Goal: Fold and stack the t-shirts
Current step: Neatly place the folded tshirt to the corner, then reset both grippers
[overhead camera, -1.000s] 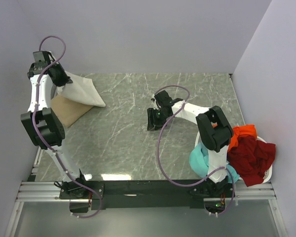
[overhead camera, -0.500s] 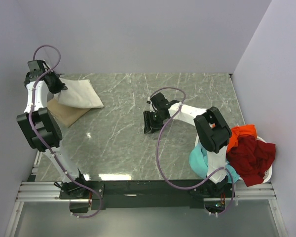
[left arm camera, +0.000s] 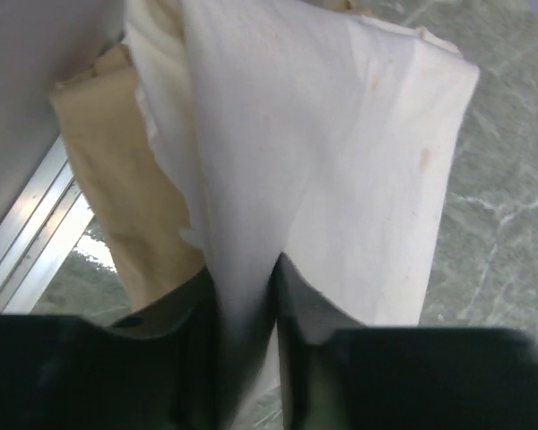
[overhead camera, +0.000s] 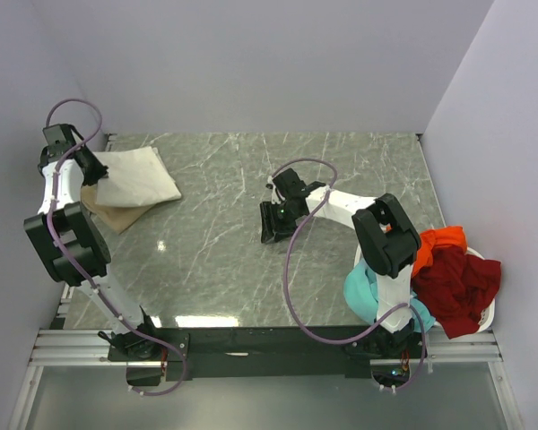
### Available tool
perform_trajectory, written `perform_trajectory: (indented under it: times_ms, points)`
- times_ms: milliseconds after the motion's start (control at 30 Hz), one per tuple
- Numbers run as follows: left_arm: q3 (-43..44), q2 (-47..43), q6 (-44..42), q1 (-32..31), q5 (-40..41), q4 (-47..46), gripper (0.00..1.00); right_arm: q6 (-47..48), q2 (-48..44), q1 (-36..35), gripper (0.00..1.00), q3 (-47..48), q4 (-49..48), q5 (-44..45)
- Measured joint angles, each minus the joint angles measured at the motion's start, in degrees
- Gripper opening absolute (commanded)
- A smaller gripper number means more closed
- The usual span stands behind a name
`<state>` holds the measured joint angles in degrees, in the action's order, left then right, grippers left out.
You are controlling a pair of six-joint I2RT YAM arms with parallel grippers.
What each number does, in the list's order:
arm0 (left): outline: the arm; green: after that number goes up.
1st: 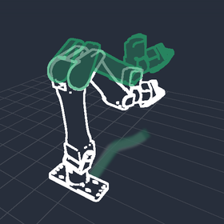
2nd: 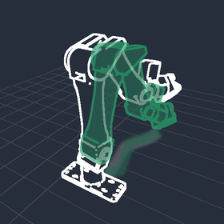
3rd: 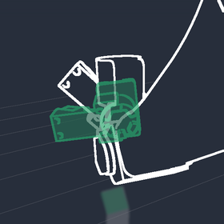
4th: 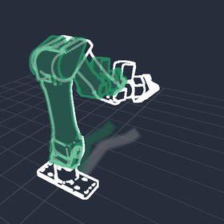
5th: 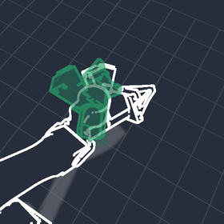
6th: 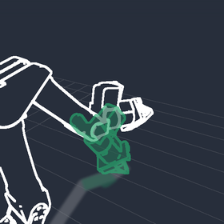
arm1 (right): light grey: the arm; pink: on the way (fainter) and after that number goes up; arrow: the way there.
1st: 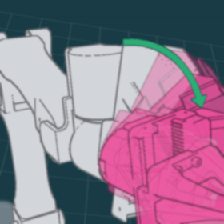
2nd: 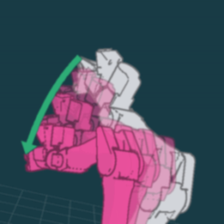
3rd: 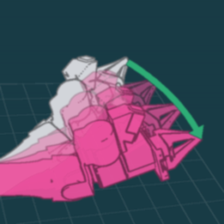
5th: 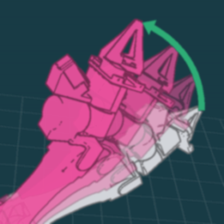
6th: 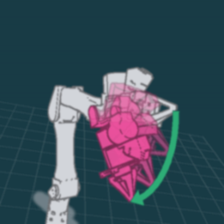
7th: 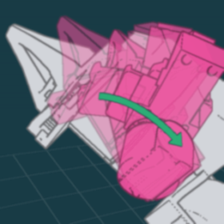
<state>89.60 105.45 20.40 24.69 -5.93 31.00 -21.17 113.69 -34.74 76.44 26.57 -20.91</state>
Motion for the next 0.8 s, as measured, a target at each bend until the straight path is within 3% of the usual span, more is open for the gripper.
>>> perform_trajectory:
  times_ms: [67,133,167,267,600,800]
  points:
    - [0.0,0.0,0.3,0.2,1.9,0.4,0.57,0.0,0.0,-0.1,0.61,0.0,0.0,-0.1]
    - [0.0,-0.3,0.4,0.4,3.5,0.8,0.7,0.0,-0.3,-0.2,0.62,-0.3,-0.3,-0.1]
    - [0.0,-0.7,0.7,0.5,4.5,1.2,0.83,0.0,-0.6,-0.3,0.63,-0.7,-0.5,-0.1]
    - [-0.5,-2.7,1.5,0.6,6.7,1.3,0.94,0.0,-1.7,-0.5,0.64,-1.9,-0.4,0.5]
    - [-7.4,-15.4,3.3,-1.8,7.7,-0.6,0.97,0.0,-8.7,-0.7,0.64,-5.9,0.5,3.8]
    - [-15.9,-21.2,5.2,-12.3,8.2,-2.5,0.98,-0.4,-15.8,-0.7,0.64,-9.6,-0.5,7.5]
